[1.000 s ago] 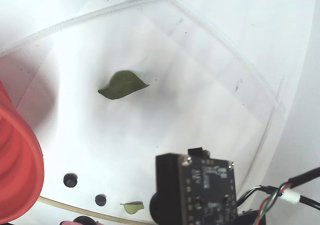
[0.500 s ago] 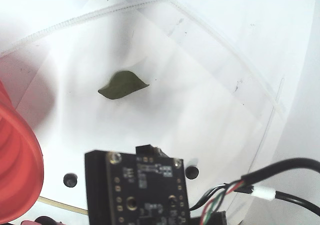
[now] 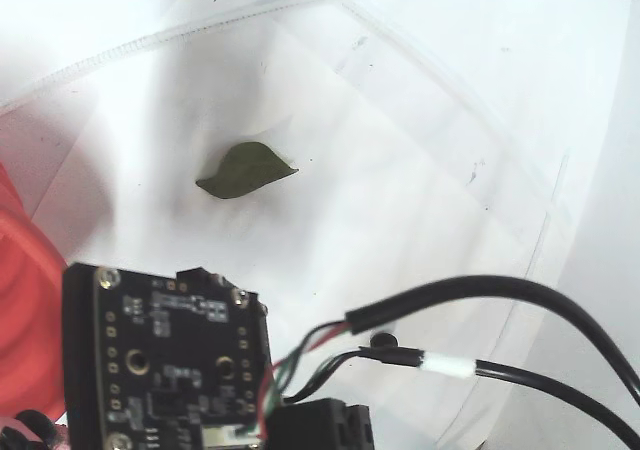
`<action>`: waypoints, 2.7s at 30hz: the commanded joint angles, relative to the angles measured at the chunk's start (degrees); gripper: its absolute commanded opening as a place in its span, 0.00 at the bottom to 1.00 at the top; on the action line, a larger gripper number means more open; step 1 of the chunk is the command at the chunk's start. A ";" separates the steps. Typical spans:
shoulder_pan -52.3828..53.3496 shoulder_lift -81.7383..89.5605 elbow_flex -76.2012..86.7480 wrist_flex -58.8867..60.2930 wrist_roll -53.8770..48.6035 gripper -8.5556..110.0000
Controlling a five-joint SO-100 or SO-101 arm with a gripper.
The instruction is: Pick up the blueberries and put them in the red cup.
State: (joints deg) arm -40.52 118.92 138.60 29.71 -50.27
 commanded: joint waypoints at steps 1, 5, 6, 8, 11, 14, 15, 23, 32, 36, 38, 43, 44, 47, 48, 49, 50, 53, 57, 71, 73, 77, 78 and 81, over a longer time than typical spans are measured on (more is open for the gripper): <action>-3.60 -0.26 -2.11 -1.93 0.70 0.18; -3.34 -1.58 -2.46 -3.43 1.23 0.20; -3.16 -1.67 -2.37 -3.69 1.23 0.20; -3.08 -1.67 -1.93 -4.31 1.23 0.21; -2.29 -1.14 -1.76 -4.48 1.32 0.22; -1.05 -0.62 -1.76 -4.48 0.97 0.22; -0.53 -0.26 -1.67 -4.39 0.62 0.22; 4.48 5.71 -2.20 0.18 -2.37 0.22; 8.88 11.07 -2.99 5.27 -4.75 0.21; 11.34 13.10 -3.43 7.38 -6.59 0.21; 12.74 13.71 -3.60 8.26 -7.65 0.21; 16.35 15.56 -4.31 10.81 -10.37 0.21; 17.23 15.73 -4.57 11.43 -10.99 0.21; 19.51 16.52 -5.01 12.92 -12.83 0.21; 20.39 16.70 -5.01 13.36 -13.54 0.21; 21.36 16.79 -5.01 13.62 -14.33 0.21; 22.24 16.88 -4.92 13.89 -14.94 0.21; 24.87 17.23 -4.83 14.85 -17.31 0.21; 28.74 17.31 -4.75 15.56 -21.09 0.20; 41.40 15.12 -3.25 14.68 -32.17 0.20; 42.80 14.94 -2.99 14.59 -33.40 0.20; 45.53 14.50 -2.81 14.50 -35.51 0.20; 46.23 14.50 -2.72 14.50 -36.12 0.20; 48.34 14.24 -2.46 14.41 -37.97 0.20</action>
State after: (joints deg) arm 6.15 132.10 136.41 44.91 -86.66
